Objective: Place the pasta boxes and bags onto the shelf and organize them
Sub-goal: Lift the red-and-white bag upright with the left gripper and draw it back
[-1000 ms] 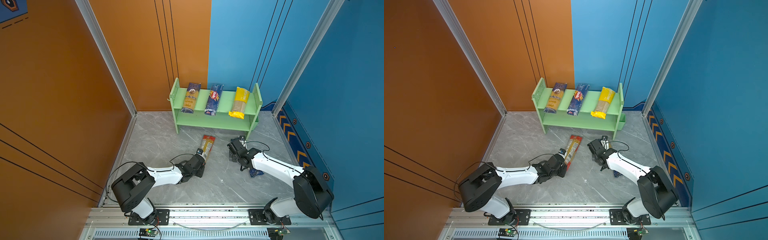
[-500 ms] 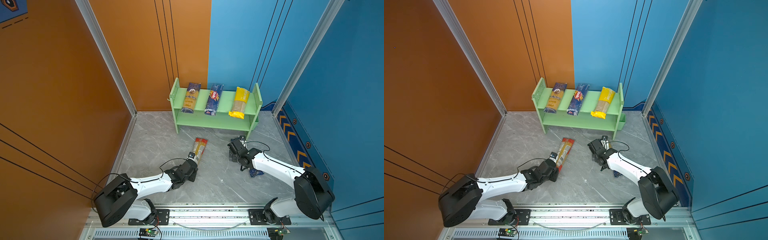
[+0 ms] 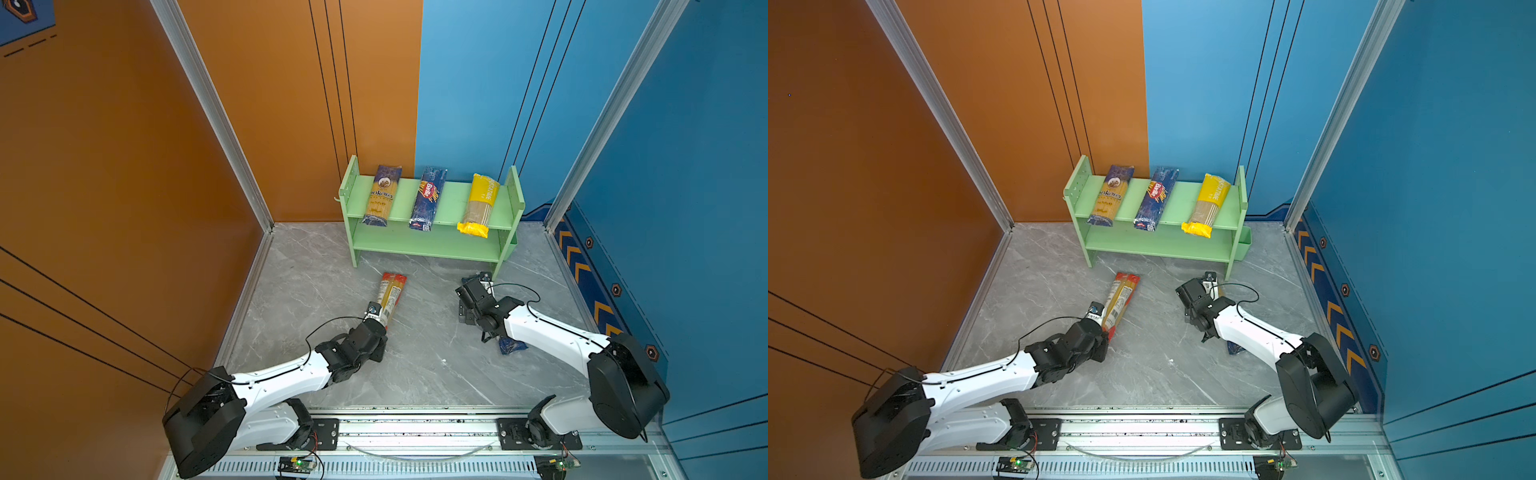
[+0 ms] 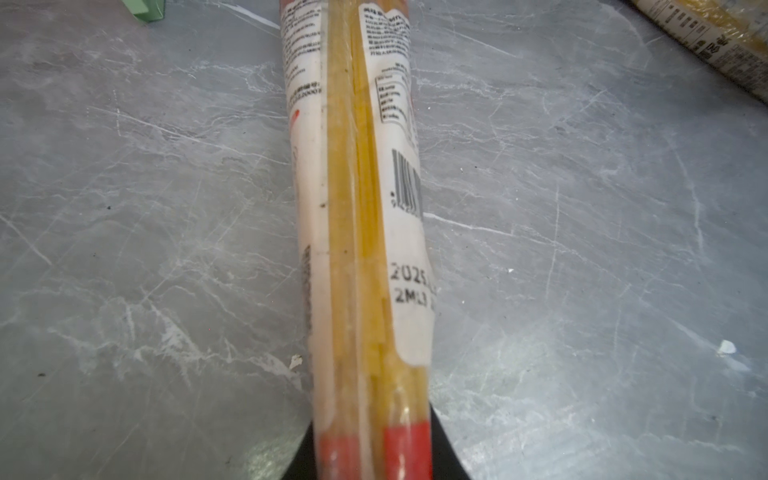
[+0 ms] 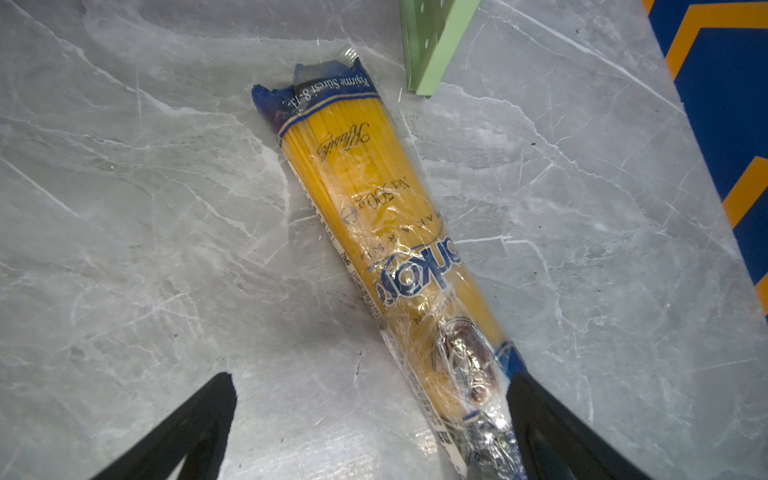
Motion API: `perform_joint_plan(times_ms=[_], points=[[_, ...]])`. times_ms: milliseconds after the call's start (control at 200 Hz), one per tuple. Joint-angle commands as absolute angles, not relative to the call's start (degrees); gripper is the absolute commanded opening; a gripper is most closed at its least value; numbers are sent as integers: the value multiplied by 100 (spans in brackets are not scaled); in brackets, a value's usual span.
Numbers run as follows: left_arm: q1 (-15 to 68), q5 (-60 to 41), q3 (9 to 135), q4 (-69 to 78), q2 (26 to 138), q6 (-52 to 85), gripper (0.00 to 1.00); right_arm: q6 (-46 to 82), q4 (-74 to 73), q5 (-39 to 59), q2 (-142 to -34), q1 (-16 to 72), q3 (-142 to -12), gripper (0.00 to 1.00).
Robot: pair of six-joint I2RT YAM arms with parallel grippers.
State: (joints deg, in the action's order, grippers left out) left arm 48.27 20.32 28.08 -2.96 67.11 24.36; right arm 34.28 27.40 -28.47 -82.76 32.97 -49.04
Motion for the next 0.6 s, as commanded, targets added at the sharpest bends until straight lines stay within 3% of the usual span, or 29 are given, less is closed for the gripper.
perform_joint_plan(times_ms=[0, 596], points=[[4768, 2494, 2920, 230, 6346, 2309, 0, 3355, 2724, -2848, -8171, 3269, -4843, 100], [4866, 2693, 2999, -706, 5422, 2388, 0, 3379, 2707, -2835, -8253, 3240, -4834, 100]])
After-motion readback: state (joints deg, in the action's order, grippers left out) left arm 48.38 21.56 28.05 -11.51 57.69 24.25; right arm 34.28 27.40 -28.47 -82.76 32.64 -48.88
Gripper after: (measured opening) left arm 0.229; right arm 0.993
